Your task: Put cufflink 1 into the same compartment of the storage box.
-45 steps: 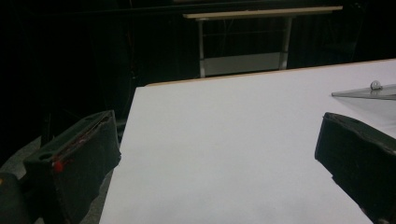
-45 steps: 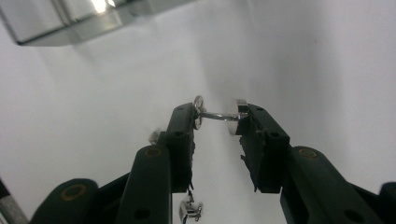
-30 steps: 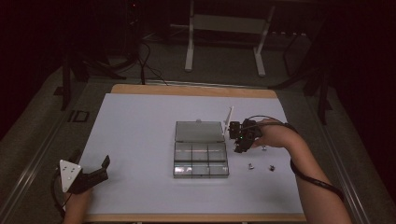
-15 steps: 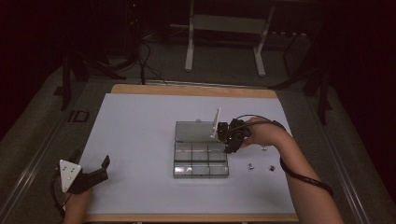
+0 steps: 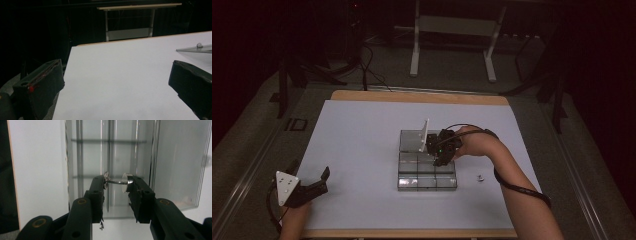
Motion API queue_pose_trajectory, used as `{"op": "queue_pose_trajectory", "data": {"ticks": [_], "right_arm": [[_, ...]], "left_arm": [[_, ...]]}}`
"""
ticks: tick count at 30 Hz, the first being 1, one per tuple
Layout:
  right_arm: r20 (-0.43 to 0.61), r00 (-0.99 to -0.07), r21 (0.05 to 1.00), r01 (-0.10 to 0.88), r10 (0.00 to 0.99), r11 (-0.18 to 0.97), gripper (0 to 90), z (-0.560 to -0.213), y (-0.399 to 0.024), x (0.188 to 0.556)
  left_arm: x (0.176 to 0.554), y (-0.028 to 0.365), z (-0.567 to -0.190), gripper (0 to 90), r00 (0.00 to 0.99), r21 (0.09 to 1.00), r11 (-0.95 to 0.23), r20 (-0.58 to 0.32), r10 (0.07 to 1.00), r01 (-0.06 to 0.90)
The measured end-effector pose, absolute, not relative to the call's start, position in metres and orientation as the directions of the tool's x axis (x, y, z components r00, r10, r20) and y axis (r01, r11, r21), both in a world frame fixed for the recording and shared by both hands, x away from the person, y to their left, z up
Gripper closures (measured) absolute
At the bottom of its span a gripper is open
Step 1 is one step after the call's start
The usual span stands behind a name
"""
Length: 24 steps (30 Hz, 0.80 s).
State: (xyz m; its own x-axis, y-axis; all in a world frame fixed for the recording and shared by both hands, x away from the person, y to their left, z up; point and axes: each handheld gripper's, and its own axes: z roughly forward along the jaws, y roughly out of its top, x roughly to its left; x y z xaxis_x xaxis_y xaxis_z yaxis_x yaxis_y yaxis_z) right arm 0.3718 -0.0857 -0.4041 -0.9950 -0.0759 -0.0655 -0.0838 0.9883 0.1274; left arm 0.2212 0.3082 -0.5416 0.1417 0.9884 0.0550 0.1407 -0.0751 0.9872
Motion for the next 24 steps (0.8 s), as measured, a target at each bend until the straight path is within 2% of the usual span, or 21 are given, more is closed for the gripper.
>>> {"op": "queue_pose_trajectory", "data": {"ticks": [7,12,15,18,24], "right_arm": [[-0.072,-0.991,0.161,-0.121,-0.11,0.98,64.7,-0.406,-0.068,0.369],[-0.087,-0.99,0.258,-0.134,-0.115,0.957,64.7,-0.404,-0.057,0.37],[-0.091,-0.989,0.27,-0.139,-0.118,0.953,64.7,-0.405,-0.055,0.37],[-0.111,-0.987,0.289,-0.147,-0.119,0.946,64.6,-0.41,-0.046,0.371],[-0.088,-0.991,0.333,-0.122,-0.098,0.935,64.7,-0.43,-0.039,0.38]], "left_arm": [[0.221,0.308,-0.542,1.0,0.146,0.987,-0.076,0.055,0.988,0.142],[0.221,0.308,-0.542,1.0,0.145,0.988,-0.082,0.063,0.987,0.134],[0.221,0.308,-0.542,0.9,0.147,0.987,-0.084,0.064,0.987,0.134],[0.221,0.307,-0.542,1.0,0.15,0.987,-0.087,0.067,0.986,0.132],[0.22,0.307,-0.542,1.0,0.152,0.987,-0.091,0.071,0.986,0.131]]}}
